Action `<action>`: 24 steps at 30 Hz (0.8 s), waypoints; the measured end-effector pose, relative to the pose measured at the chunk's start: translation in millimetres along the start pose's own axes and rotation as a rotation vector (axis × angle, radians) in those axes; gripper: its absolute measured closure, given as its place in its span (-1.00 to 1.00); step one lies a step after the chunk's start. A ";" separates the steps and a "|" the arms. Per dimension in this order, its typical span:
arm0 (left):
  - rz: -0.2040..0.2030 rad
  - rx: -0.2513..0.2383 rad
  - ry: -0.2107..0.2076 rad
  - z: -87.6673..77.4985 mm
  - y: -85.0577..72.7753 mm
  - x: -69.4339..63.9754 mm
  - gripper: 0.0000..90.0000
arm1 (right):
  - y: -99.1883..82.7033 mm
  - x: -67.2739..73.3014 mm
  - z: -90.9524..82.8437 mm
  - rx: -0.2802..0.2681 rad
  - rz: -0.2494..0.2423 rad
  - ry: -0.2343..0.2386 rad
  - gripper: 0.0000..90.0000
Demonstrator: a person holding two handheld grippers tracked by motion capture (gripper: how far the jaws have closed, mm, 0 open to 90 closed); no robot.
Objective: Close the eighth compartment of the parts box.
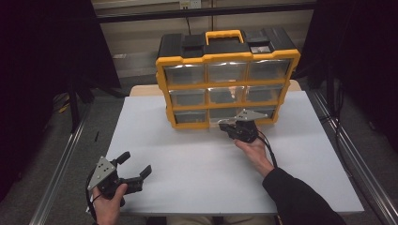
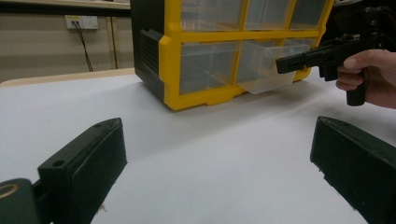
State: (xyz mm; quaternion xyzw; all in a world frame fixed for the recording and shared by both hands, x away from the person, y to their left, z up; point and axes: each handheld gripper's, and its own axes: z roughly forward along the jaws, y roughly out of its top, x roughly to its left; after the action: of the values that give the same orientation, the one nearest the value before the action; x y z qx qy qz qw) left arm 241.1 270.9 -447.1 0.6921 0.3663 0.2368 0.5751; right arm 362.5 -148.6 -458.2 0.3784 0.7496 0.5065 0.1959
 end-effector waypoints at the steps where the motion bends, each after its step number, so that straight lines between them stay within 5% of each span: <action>1: 0.001 -0.001 -0.001 -0.1 0.1 0.1 -0.92 | 0.2 -0.4 0.4 0.000 0.000 0.000 1.00; 24: 0.007 -0.006 0.002 -0.7 0.8 0.8 -0.92 | 4.8 -6.3 7.5 0.002 0.002 -0.023 1.00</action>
State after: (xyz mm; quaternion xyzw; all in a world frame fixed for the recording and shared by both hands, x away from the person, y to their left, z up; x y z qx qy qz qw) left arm 241.2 271.9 -446.2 0.6914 0.3638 0.2405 0.5760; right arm 373.4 -147.9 -457.5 0.3852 0.7474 0.5015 0.2037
